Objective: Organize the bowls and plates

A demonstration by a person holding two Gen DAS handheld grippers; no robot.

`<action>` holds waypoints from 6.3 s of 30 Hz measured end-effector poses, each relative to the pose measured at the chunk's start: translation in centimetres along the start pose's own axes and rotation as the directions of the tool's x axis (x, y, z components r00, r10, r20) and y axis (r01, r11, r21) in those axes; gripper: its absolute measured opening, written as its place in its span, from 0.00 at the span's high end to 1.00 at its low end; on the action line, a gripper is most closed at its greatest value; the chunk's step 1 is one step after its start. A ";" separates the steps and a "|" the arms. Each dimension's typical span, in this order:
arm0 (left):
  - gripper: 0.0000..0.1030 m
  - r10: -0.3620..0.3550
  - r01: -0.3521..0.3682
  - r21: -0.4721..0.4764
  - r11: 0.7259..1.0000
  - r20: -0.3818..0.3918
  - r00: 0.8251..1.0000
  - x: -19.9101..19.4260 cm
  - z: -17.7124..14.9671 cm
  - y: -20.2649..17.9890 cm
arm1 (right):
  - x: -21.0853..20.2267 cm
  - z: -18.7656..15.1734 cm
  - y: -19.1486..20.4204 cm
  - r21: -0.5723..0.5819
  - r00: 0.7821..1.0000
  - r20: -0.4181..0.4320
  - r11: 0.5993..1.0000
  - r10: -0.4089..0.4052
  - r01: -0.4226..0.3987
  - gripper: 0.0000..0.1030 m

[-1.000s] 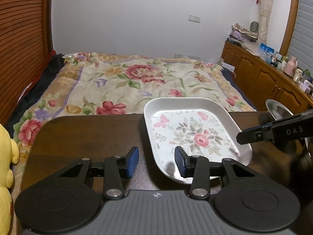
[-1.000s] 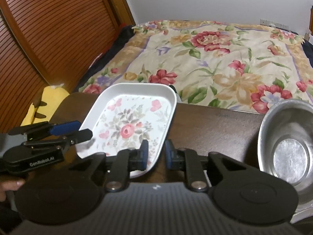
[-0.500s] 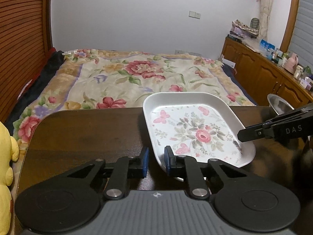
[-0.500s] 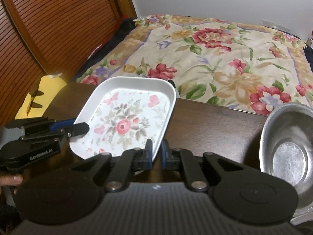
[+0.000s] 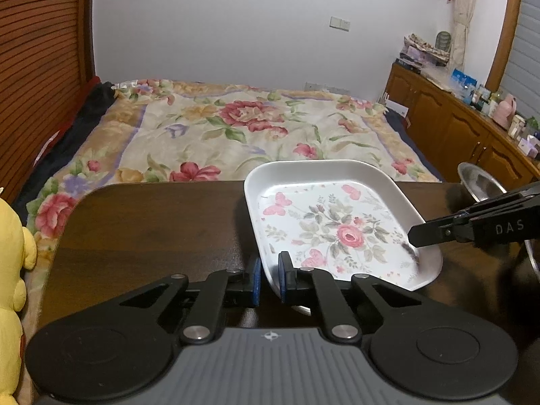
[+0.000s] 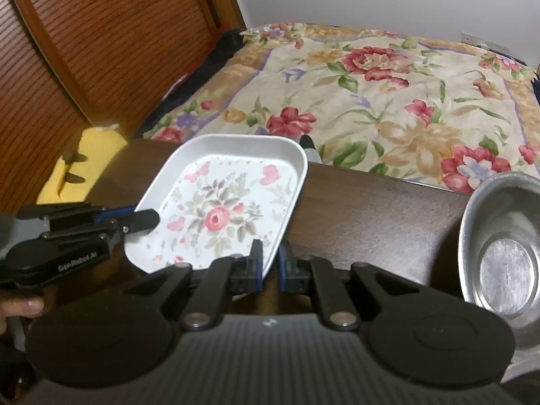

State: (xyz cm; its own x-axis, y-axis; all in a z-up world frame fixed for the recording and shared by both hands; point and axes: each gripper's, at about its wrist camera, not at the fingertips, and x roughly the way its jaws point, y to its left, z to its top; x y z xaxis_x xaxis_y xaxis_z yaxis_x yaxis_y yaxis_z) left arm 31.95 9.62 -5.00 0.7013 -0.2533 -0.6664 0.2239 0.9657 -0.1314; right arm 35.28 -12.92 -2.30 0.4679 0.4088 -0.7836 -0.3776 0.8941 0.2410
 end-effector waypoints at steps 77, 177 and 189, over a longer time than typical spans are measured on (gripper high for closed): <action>0.88 -0.023 0.026 -0.039 0.999 0.074 0.997 -18.1 -15.8 -4.2 | -11.3 -18.3 5.6 0.010 0.963 0.224 0.987 0.152 -0.158 0.88; 0.31 -0.196 0.173 0.149 0.974 0.161 0.967 -6.4 -7.5 -21.3 | -14.6 -18.7 -11.0 0.165 0.790 0.567 0.971 -0.235 0.171 0.00; 0.58 -0.186 0.169 0.135 0.976 0.118 0.976 -4.9 -7.3 -21.8 | -14.6 -18.5 -11.0 0.176 0.808 0.550 0.975 -0.211 0.135 0.34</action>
State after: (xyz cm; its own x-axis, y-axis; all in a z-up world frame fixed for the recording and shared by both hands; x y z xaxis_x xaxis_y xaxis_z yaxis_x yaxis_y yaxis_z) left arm 18.72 -9.77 -4.22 0.7222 -0.4329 -0.5395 0.4286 0.8922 -0.1423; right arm 17.84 -32.14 -4.10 0.8973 0.2423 -0.3689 -0.1643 0.9591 0.2303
